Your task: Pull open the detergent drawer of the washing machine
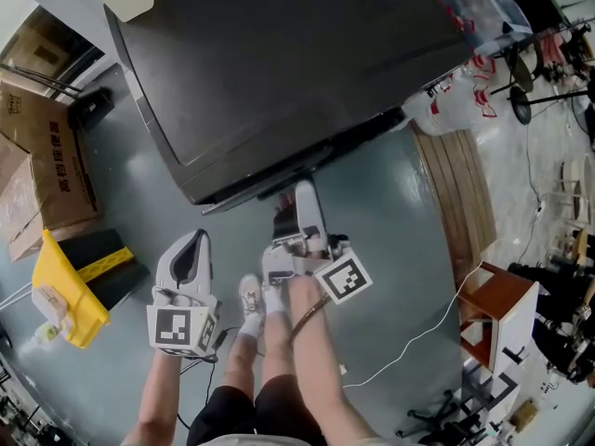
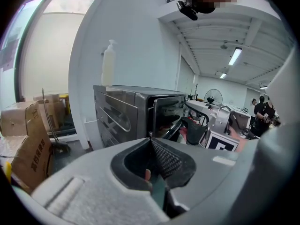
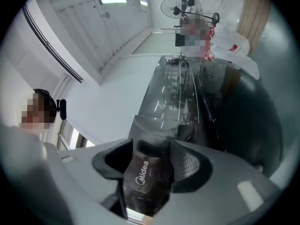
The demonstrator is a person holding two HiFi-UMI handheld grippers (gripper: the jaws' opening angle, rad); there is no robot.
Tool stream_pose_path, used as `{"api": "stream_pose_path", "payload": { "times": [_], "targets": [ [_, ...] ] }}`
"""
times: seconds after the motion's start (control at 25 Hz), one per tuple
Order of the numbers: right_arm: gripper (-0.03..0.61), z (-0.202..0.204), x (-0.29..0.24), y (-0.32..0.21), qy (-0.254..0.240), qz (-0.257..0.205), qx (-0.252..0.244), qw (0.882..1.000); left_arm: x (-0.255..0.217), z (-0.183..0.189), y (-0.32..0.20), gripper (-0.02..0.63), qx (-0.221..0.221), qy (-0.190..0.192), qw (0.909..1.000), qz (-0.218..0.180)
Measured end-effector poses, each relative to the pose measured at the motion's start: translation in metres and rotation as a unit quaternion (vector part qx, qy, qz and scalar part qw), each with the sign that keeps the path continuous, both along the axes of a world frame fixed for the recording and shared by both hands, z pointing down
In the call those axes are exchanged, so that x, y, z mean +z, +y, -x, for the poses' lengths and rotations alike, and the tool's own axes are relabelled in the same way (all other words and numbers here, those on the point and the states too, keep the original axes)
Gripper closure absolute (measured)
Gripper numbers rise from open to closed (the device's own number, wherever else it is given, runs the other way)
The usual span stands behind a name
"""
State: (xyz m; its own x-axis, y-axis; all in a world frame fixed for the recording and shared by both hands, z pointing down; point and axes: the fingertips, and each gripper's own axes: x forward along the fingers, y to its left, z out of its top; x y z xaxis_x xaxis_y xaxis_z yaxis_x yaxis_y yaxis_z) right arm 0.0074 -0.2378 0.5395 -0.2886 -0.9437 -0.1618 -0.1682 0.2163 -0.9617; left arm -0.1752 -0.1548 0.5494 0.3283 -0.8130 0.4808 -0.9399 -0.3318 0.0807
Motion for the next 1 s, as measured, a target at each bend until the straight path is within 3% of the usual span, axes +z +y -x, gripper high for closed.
{"api": "stream_pose_path", "payload": {
  "times": [0.68,1.0],
  "targets": [
    [0.299,0.012,0.009,-0.006,-0.022,0.0,-0.008,1.0,0.016,0.005,0.003,0.603,-0.013,0.006,0.9999,0.001],
    [0.298,0.015,0.009,-0.007,-0.062,-0.008,0.002,0.998,0.019,0.01,0.002,0.603,-0.017,0.007,0.9998,0.009]
  ]
}}
